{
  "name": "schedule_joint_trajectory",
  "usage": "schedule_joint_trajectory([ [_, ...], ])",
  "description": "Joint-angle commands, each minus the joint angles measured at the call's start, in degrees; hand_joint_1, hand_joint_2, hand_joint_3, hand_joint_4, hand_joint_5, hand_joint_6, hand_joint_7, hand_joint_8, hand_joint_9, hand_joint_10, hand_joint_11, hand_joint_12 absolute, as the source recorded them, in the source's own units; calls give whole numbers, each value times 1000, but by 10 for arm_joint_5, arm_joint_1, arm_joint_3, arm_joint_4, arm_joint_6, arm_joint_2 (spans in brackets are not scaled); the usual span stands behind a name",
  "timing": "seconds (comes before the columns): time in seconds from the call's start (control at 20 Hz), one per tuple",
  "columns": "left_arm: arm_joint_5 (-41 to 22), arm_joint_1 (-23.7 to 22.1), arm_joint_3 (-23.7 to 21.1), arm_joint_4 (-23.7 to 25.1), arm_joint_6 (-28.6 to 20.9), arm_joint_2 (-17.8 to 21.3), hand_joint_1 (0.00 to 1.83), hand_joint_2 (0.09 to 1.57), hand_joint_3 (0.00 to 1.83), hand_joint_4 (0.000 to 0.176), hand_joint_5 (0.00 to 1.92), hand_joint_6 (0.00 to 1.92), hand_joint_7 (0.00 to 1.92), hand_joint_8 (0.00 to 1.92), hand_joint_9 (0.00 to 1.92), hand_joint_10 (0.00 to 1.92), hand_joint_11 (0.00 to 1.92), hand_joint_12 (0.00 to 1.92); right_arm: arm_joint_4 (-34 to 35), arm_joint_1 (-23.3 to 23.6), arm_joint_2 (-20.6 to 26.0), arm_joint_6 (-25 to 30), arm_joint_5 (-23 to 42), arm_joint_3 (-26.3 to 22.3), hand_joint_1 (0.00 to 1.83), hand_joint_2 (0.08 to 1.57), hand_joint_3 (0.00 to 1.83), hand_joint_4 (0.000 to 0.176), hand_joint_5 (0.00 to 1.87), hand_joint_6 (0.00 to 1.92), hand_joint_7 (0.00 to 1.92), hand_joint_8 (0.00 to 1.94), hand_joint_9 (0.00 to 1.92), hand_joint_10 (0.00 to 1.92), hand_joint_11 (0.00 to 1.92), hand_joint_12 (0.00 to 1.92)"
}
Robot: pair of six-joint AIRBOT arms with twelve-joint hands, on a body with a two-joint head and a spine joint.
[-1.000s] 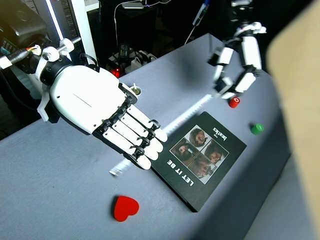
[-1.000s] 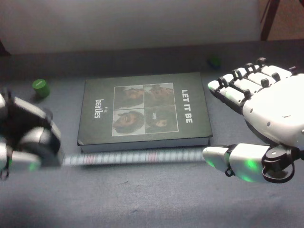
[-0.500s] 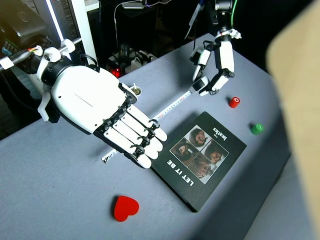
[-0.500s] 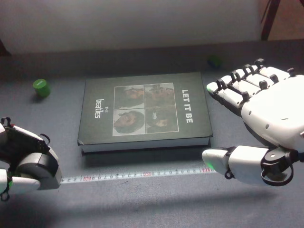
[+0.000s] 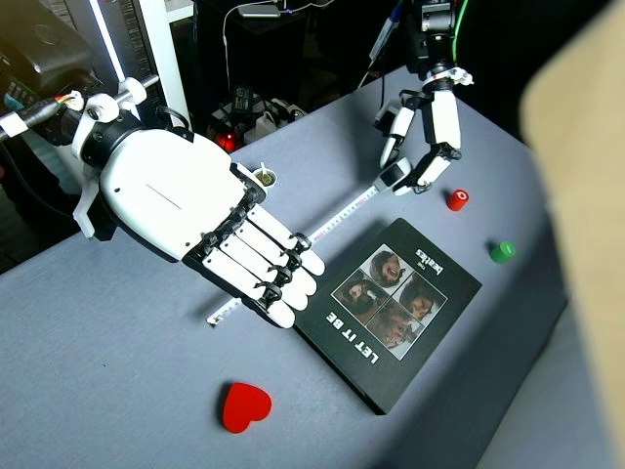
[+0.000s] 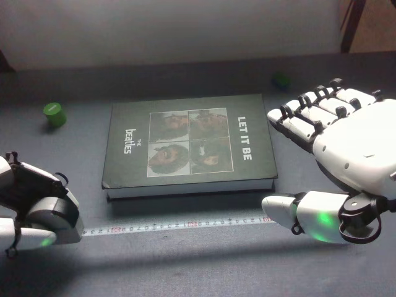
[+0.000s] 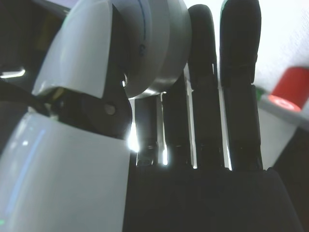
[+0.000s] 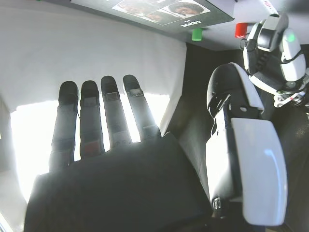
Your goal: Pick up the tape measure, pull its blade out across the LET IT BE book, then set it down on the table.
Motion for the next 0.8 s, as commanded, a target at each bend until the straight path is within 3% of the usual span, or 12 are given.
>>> schedule_joint_trajectory([
  [0.0,-64,-4,1,-12,-5,-4,1391,1078,0,0,965,734,1085,854,1033,1193,954,1176,-42,2,1,0,16,-2,0,1151,0,12,0,0,0,0,0,0,0,287],
  [0.05,-65,-5,1,-12,-1,-6,1391,1077,0,0,975,723,1088,851,1027,1199,947,1184,-42,2,1,0,16,-2,0,1150,0,12,0,0,0,0,0,0,0,301],
  [0.1,-66,-6,2,-12,3,-8,1378,1115,0,0,895,874,1002,984,925,1285,921,1222,-42,2,1,0,16,-2,0,1148,0,12,0,0,0,0,0,0,0,305],
  [0.2,-66,-9,2,-15,12,-12,1375,1120,1,0,878,927,989,992,918,1288,905,1232,-42,2,1,0,16,-2,11,1144,0,12,0,0,0,0,0,0,0,300],
  [0.25,-67,-9,3,-14,13,-14,1256,1137,0,0,859,1018,1002,1068,884,1002,870,1210,-42,2,1,0,16,-2,20,1141,0,12,0,0,0,0,0,0,0,291],
  [0.35,-66,-9,4,-14,16,-15,1199,1167,0,0,805,1150,958,1125,923,672,835,1141,-42,2,1,0,16,-2,34,1134,0,11,0,0,0,0,0,0,0,311],
  [0.4,-66,-9,5,-14,16,-15,1055,1188,0,0,821,1204,899,620,908,538,785,1096,-42,2,1,0,16,-2,51,1127,0,11,0,0,0,0,0,0,0,357],
  [0.45,-66,-9,7,-14,17,-16,873,1172,0,0,760,570,893,363,866,421,717,1053,-42,2,1,0,15,-2,52,1131,0,10,0,0,0,0,0,0,0,368],
  [0.5,-66,-9,8,-14,18,-17,643,1148,0,0,755,74,855,68,798,174,579,959,-42,2,1,0,15,-2,26,1151,4,11,0,0,0,0,0,0,0,283],
  [0.55,-66,-9,9,-13,19,-17,643,1148,0,0,755,74,855,68,798,174,579,959,-42,2,1,0,15,-2,26,1151,4,11,0,0,0,0,0,0,0,283],
  [0.65,-66,-9,10,-11,21,-18,477,1127,0,0,692,4,789,4,758,61,477,883,-42,2,1,0,15,-2,15,1161,5,12,0,0,0,0,0,0,0,289],
  [0.75,-66,-9,10,-10,21,-18,367,1126,0,0,627,0,732,0,699,23,387,835,-42,2,1,0,15,-3,2,1167,2,11,0,0,4,1,0,0,0,398],
])
